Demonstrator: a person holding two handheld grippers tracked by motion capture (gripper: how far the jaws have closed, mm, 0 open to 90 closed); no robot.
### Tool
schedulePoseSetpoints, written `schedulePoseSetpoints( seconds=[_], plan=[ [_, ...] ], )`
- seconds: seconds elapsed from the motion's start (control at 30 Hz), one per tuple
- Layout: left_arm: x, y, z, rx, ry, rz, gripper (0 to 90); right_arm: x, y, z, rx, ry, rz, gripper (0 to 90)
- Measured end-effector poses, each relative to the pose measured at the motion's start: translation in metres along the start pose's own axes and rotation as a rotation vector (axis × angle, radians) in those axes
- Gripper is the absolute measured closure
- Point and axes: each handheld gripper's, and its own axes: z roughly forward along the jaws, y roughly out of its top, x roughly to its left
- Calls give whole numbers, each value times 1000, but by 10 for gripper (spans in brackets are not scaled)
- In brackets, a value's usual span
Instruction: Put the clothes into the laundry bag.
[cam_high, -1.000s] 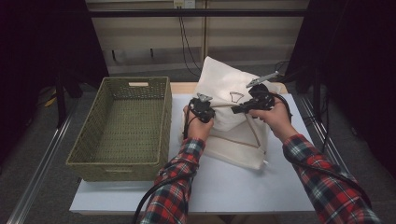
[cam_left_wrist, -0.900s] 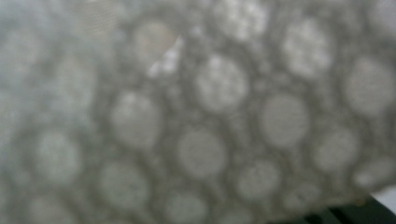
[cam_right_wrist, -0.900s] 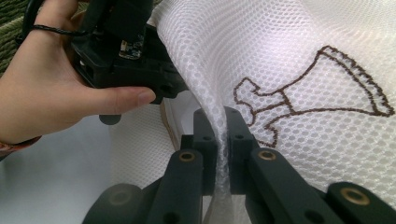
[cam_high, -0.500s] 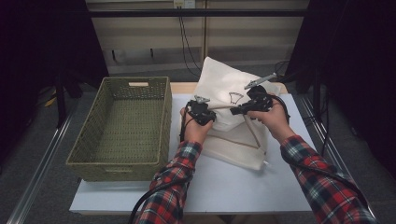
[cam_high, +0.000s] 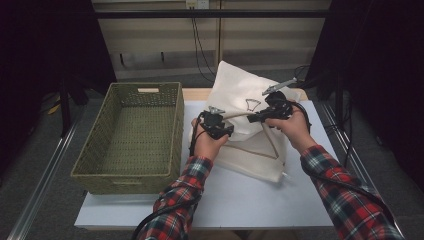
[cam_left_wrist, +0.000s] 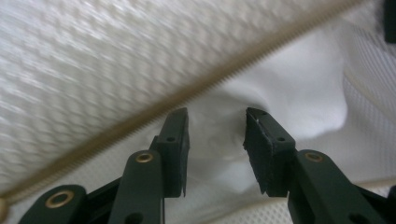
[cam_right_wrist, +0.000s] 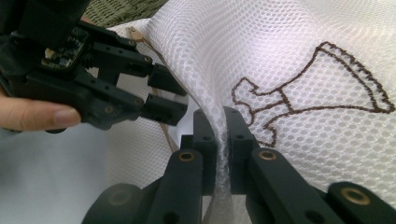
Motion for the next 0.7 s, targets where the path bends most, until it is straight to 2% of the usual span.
schedulePoseSetpoints(
  seconds=[0.03,0.07,0.17,0.43,0.7],
  plan=[
    [-1,-1,0,1,1,1,589,0,0,0,-1,-2,0,866],
    [-1,-2,0,13,-5,22,578,0,0,0,-2,1,0,866],
    [-1,-5,1,25,-8,24,569,0,0,0,-1,0,0,865],
    [-6,-13,11,55,-33,36,627,-1,0,0,-1,5,-1,864],
    [-10,-13,23,37,-41,33,618,-2,0,0,-1,5,-2,864]
  ],
)
